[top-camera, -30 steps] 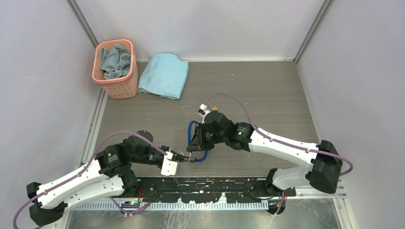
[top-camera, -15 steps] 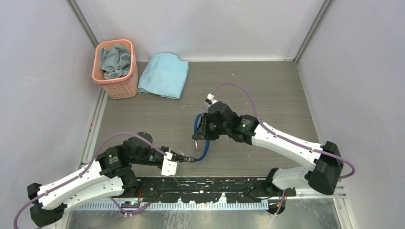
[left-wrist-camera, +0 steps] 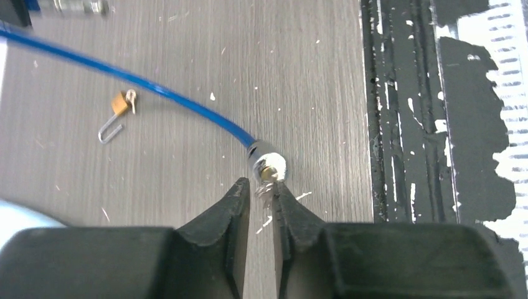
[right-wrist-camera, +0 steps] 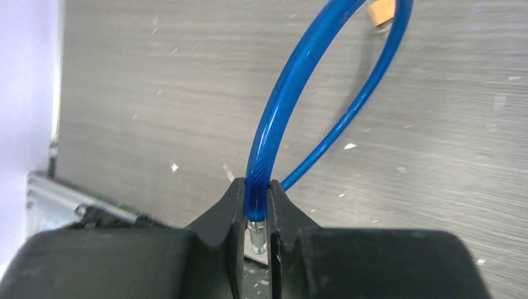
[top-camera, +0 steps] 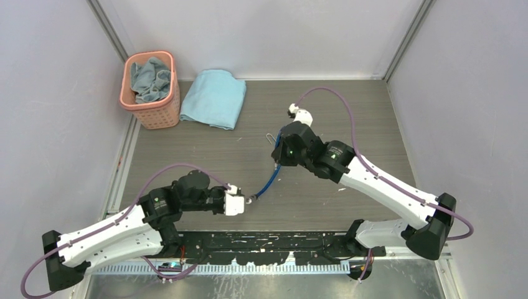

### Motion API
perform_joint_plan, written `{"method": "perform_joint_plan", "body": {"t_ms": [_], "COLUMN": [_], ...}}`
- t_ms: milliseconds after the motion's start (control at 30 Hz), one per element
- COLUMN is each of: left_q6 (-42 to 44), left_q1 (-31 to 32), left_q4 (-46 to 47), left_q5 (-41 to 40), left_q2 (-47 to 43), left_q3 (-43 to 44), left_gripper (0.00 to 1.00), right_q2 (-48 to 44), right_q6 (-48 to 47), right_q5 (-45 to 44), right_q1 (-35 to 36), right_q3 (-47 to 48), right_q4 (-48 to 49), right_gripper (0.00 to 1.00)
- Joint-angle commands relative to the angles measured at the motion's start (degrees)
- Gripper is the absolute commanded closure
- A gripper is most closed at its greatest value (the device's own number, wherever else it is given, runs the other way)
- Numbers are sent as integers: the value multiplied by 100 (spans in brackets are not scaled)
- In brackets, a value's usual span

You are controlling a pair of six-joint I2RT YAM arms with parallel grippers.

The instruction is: Unlock with the key

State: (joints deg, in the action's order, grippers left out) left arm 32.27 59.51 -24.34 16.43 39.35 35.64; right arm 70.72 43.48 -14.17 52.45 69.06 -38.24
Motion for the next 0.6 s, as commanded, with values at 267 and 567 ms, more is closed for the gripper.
{"method": "perform_joint_plan", "body": {"t_ms": [267, 567], "left_q6": [-2166, -3011], "left_q1": [-27, -29], "left_q4": [954, 1063], "left_q5": [-906, -1834], "left_q2": [200, -50], "left_q3": [433, 210], "left_gripper": [46, 28], "right_q2": [-76, 261], "right_q6": [-577, -786], "right_q5": [-1378, -1623], "right_q1": [-987, -1113], "right_q3": [310, 593], "right_q4": [-644, -806], "right_gripper": [99, 99]}}
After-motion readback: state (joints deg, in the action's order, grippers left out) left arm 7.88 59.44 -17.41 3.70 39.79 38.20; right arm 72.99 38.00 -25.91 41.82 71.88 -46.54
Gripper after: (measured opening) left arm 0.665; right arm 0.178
